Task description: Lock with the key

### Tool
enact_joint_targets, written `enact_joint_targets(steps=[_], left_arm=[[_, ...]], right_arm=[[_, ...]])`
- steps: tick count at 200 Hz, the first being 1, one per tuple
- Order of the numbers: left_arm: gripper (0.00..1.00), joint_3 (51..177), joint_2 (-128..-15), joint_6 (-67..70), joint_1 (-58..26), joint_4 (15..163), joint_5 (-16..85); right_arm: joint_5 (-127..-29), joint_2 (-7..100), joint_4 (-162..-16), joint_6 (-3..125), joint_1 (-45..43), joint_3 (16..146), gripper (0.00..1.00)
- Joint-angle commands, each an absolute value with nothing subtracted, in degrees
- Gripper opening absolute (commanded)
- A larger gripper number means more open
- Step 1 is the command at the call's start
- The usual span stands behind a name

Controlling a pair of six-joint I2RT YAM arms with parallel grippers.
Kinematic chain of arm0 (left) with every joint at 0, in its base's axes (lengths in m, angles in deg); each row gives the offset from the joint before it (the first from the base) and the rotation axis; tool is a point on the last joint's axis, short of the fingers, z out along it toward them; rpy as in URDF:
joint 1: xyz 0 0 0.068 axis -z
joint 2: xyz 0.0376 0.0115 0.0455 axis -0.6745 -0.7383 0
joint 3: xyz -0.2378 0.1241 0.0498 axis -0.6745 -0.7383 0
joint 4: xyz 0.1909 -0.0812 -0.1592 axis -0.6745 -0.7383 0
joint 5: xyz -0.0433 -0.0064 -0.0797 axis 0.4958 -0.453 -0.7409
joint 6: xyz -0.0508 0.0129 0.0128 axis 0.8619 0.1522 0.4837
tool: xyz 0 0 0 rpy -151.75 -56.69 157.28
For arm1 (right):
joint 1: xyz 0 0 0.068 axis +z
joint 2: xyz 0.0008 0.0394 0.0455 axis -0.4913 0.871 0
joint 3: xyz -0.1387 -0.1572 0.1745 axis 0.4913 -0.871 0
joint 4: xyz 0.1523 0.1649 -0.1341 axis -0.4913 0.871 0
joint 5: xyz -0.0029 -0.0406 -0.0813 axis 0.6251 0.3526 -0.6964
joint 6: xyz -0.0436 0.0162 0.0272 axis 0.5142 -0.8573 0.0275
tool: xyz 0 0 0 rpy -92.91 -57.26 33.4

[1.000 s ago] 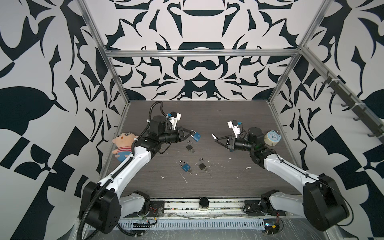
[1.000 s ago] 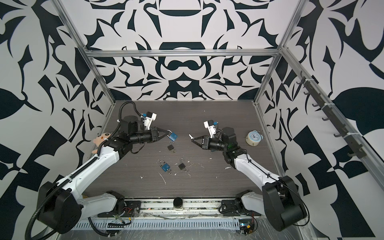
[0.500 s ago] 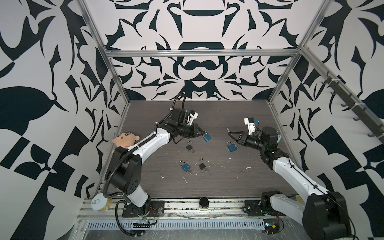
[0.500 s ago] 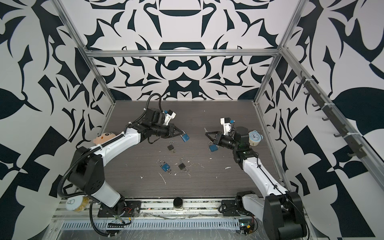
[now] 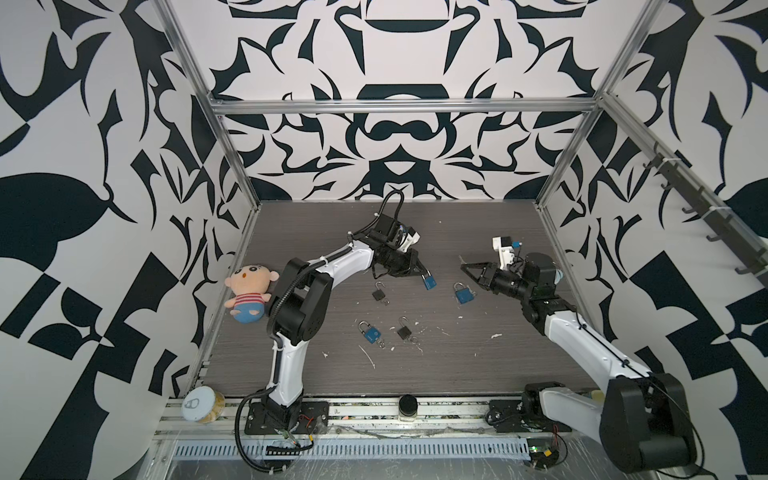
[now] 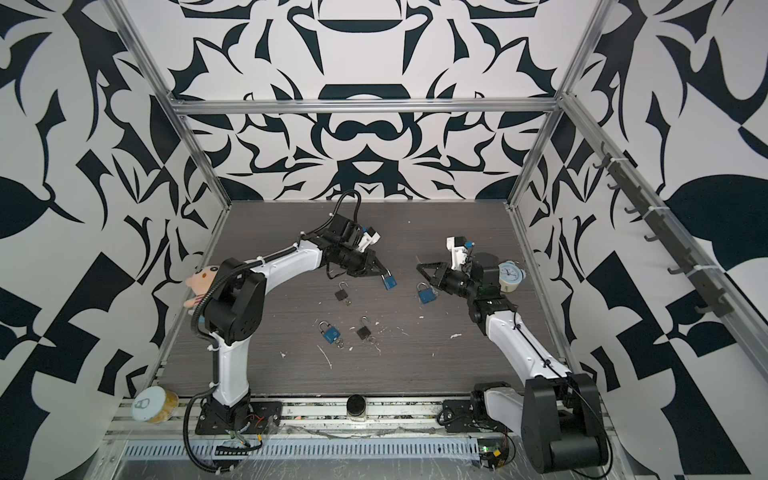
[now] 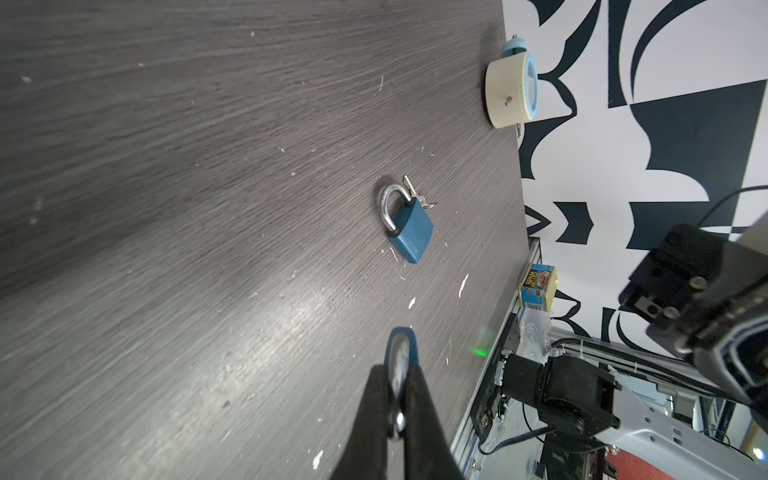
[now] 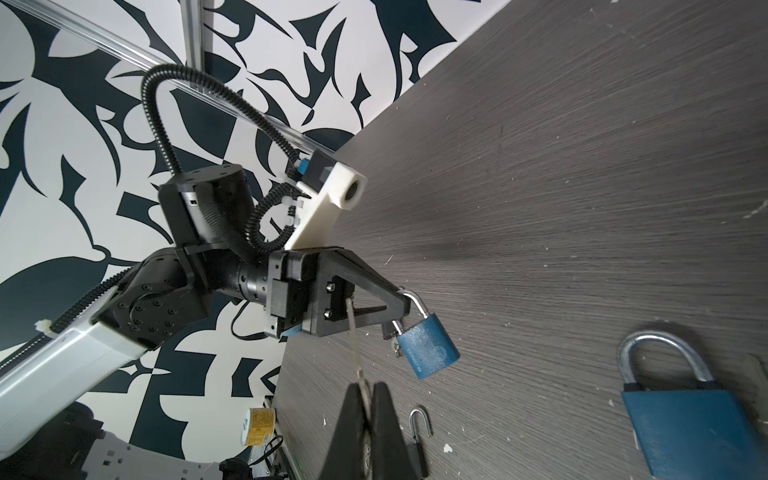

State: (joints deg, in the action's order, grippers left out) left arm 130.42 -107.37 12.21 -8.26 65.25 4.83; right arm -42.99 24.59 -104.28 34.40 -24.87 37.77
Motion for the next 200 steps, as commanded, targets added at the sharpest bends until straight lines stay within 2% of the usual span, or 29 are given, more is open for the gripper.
enact_joint_targets(steps=[1,60,108,135,152,200], left_arm=[[0.0,134.76,-111.23,11.22,-8.1,62.42,1.35],[0.0,143.32,-120.88,10.74,-6.82,58.01,-0.1],[0.0,143.73,-122.93,10.78,-6.83,57.49,1.02],[0.24,143.45,-122.97,10.85,-6.86,57.58,2.25],[0.32,142.83,-122.46,10.87,-6.83,57.51,4.42],[0.36,139.15,-118.69,10.31,-7.19,58.05,8.73]], right_arm=[[-42.95,24.71,-104.28,36.77,-25.12,38.05,0.0],[-43.25,26.73,-102.56,39.0,-25.12,38.24,0.0],[-43.35,30.4,-103.49,39.22,-24.89,38.02,0.0],[-43.68,32.61,-103.65,39.59,-24.32,38.8,0.0],[-44.21,34.2,-103.44,39.67,-23.88,39.62,0.0],[-49.07,39.6,-99.38,42.35,-21.16,43.15,0.0]])
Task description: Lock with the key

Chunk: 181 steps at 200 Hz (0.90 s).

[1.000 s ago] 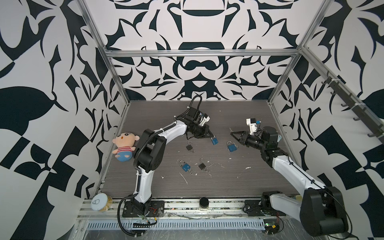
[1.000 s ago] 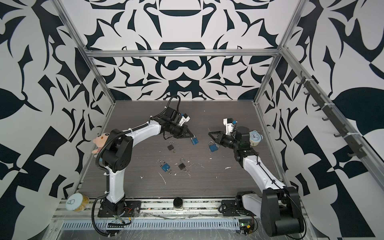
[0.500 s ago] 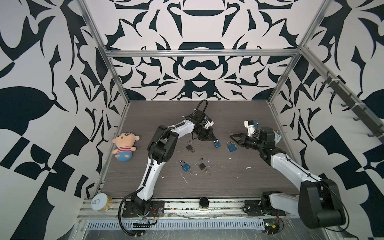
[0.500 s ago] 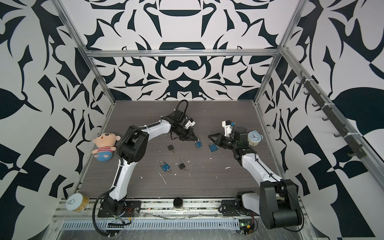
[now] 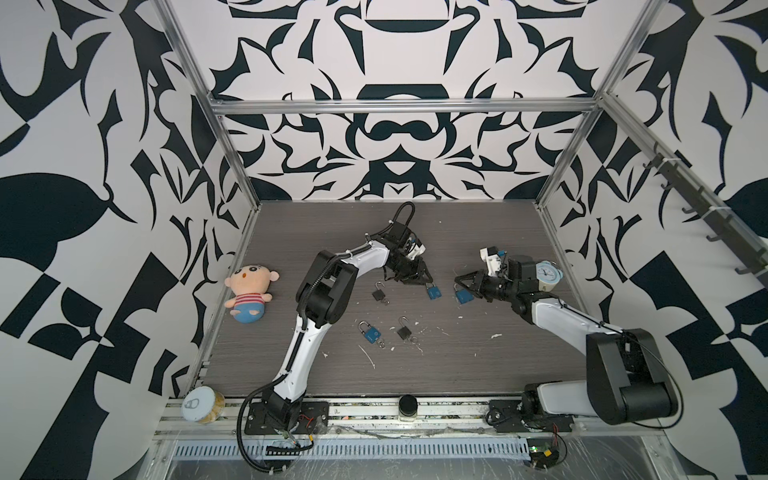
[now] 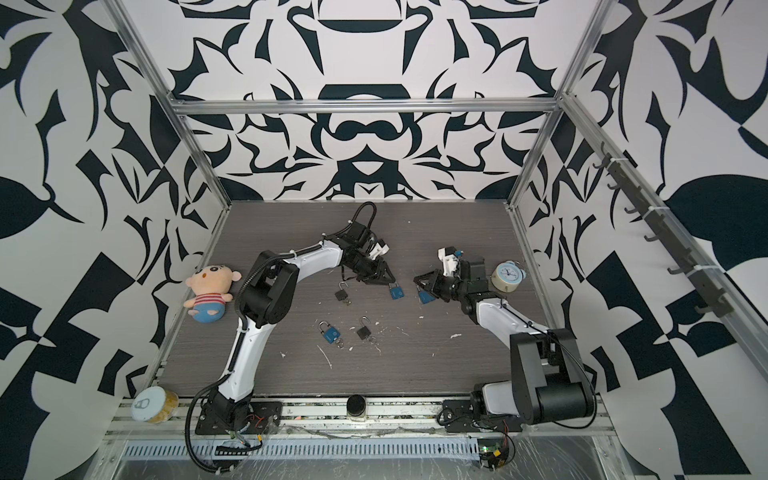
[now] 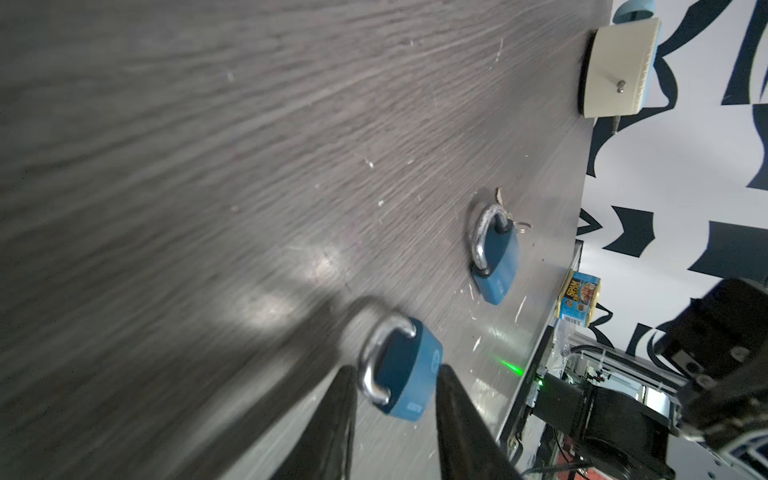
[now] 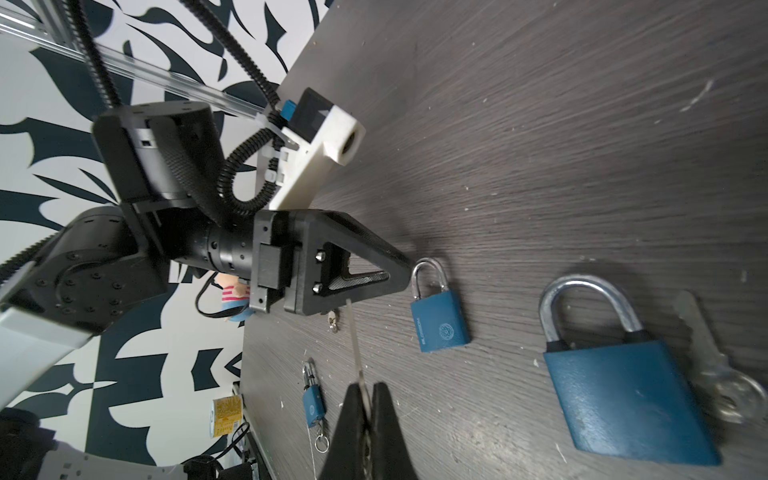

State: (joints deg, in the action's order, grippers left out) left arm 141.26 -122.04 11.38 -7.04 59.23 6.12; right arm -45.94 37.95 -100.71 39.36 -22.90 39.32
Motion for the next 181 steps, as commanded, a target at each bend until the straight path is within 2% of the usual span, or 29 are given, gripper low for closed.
enact_joint_targets(steps=[1,71,127,181], left_arm=[[0.36,139.05,-118.59,10.28,-7.18,58.04,8.79],[0.36,127.79,-105.8,10.74,-8.49,62.12,15.98],[0.36,117.78,-94.29,14.75,-9.83,68.93,17.25],[0.36,116.0,-91.97,14.83,-10.07,69.26,18.19]], right_arm=[[-49.19,39.76,-99.36,42.43,-21.07,43.2,0.0],[-53.06,50.14,-102.06,41.54,-17.9,45.84,0.0],[-53.35,55.56,-103.89,40.53,-16.78,46.9,0.0],[-53.19,57.56,-104.96,39.96,-16.14,47.29,0.12]])
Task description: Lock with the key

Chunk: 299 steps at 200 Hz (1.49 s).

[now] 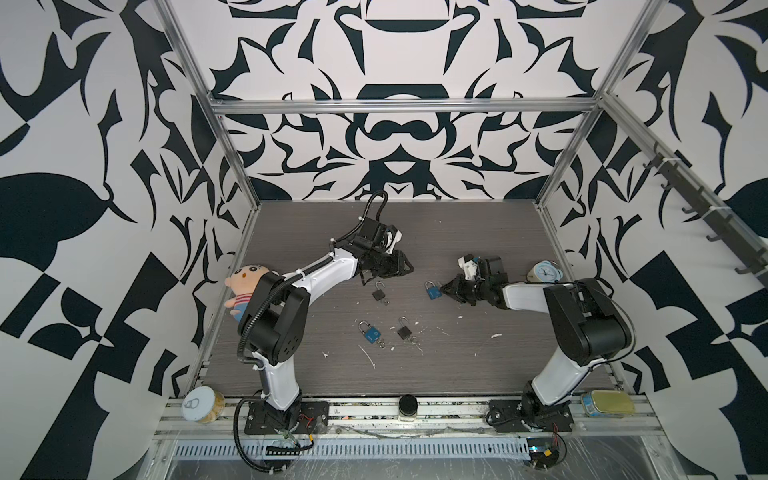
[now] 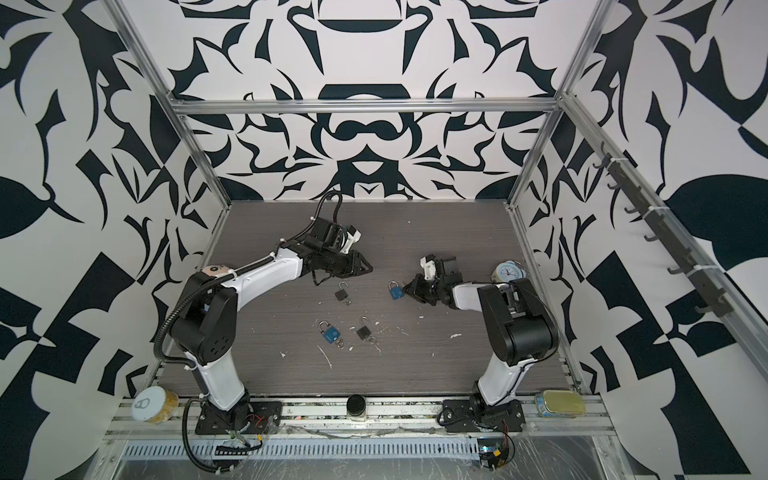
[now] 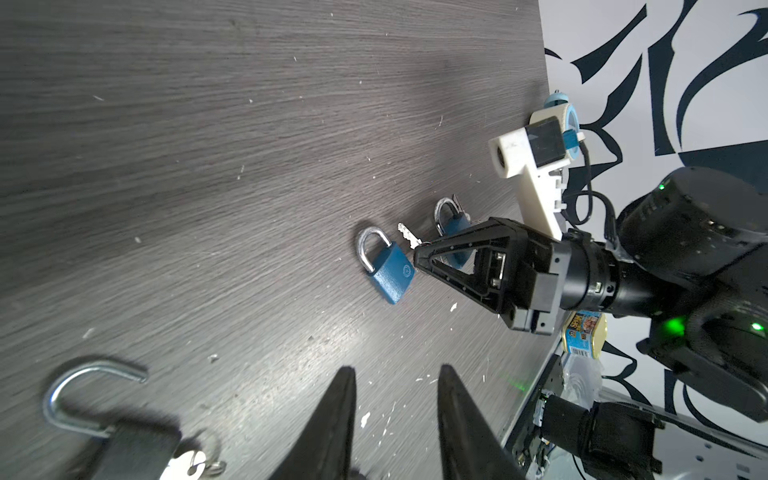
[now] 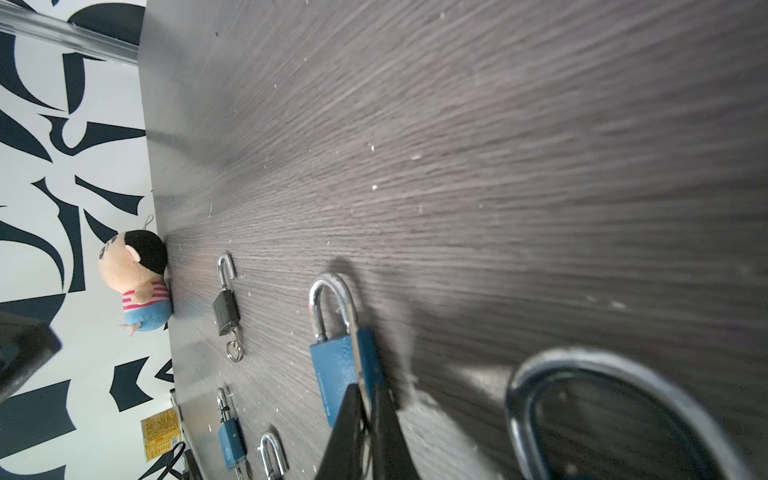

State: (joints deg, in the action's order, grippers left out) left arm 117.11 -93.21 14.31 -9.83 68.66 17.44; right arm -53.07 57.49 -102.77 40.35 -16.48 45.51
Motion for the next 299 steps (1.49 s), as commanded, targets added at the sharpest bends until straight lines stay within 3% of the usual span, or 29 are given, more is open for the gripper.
enact_joint_targets(steps=[1,27,102,164,232,299], left_arm=[[0.36,116.0,-92.0,14.82,-10.11,69.23,18.14],[0.36,115.85,-92.41,15.1,-10.17,69.37,17.91],[0.36,114.81,-90.41,15.26,-10.2,69.72,18.05],[0.35,109.48,-83.61,16.44,-10.16,71.42,20.67],[0.37,94.28,-65.35,17.96,-10.82,74.64,29.48],[0.46,80.65,-48.34,23.87,-19.83,76.76,24.08]], right_arm=[[-53.18,57.57,-104.92,39.96,-16.15,47.29,0.13],[-52.81,57.63,-105.01,39.87,-16.07,47.31,0.2],[-54.04,53.69,-101.17,41.05,-16.07,46.78,0.26],[-58.62,42.85,-91.71,44.69,-13.61,45.63,0.26],[-79.76,31.88,-77.06,52.51,7.49,47.53,0.27],[-92.45,40.62,-72.69,58.59,22.83,54.49,0.4]])
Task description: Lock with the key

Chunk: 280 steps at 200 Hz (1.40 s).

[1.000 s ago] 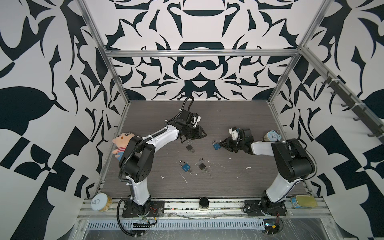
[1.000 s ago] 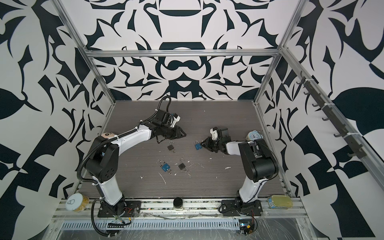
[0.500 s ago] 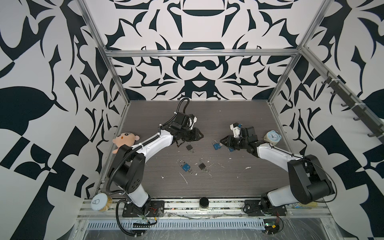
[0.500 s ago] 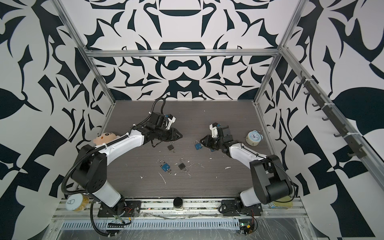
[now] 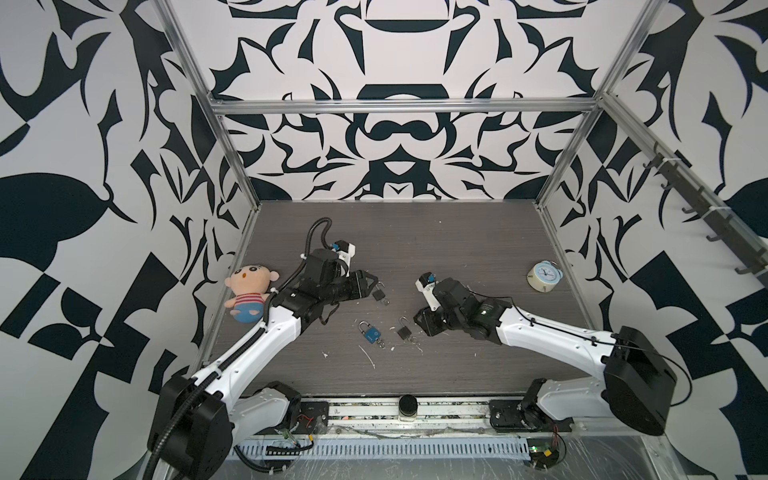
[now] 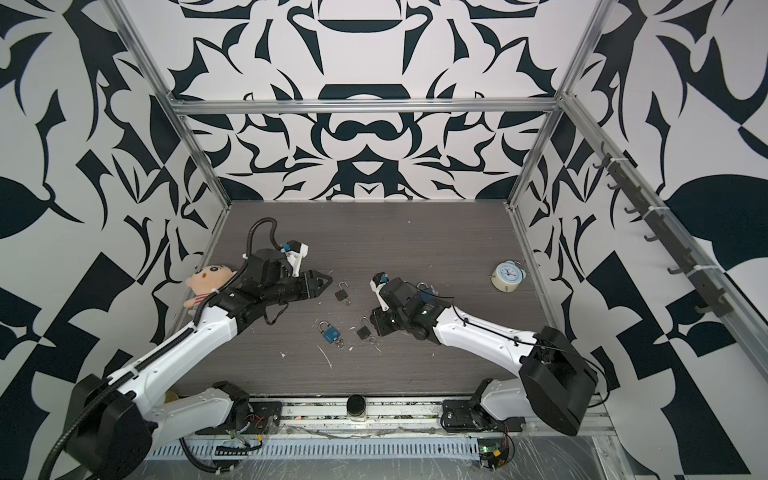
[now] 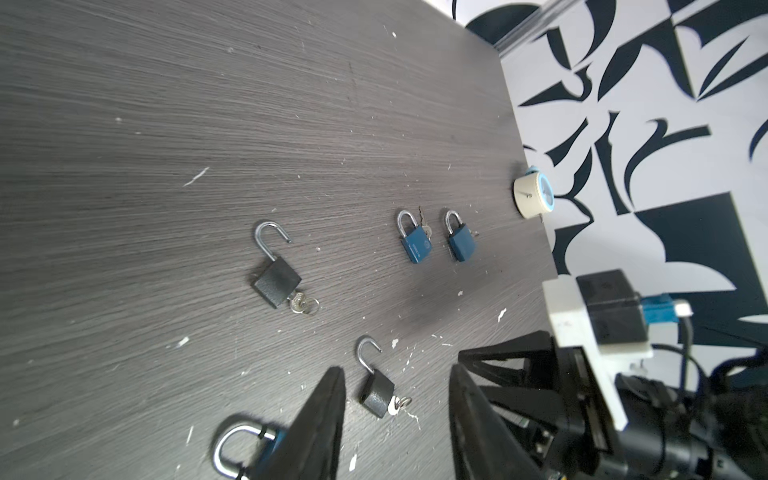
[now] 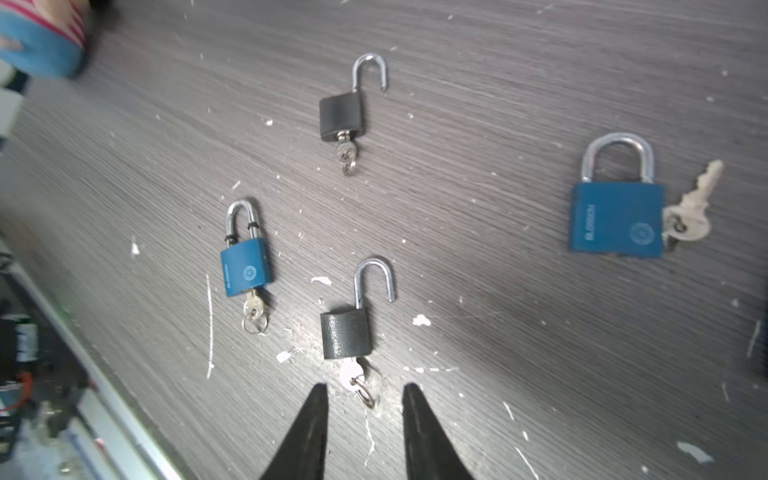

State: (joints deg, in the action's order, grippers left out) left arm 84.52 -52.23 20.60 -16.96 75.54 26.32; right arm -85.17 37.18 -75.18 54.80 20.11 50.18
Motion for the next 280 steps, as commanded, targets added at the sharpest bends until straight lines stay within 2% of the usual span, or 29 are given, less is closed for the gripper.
enact_joint_targets(steps=[1,7,34,57,171,255,280], left_arm=[[0.47,80.44,-48.08,23.91,-20.07,76.8,24.08],[0.48,79.52,-46.76,24.16,-20.69,76.71,23.95],[0.52,76.88,-42.72,24.4,-22.27,76.45,24.19],[0.55,76.14,-41.65,23.92,-23.11,76.01,24.28],[0.55,77.12,-46.86,22.56,-24.7,77.54,21.44],[0.55,77.31,-47.19,22.64,-25.4,77.76,20.82],[0.55,77.43,-47.28,22.49,-25.45,77.56,20.85]], right_arm=[[-92.55,40.8,-72.66,58.64,22.94,54.63,0.4],[-93.0,41.94,-72.41,59.06,23.55,55.28,0.46],[-92.62,47.24,-72.44,59.68,24.86,57.65,0.52],[-92.47,50.32,-72.5,59.69,25.15,58.87,0.52],[-91.62,56.98,-70.57,58.86,27.26,61.99,0.51],[-93.61,59.95,-67.88,58.41,28.54,63.62,0.39],[-94.1,60.55,-67.29,58.17,28.49,63.82,0.27]])
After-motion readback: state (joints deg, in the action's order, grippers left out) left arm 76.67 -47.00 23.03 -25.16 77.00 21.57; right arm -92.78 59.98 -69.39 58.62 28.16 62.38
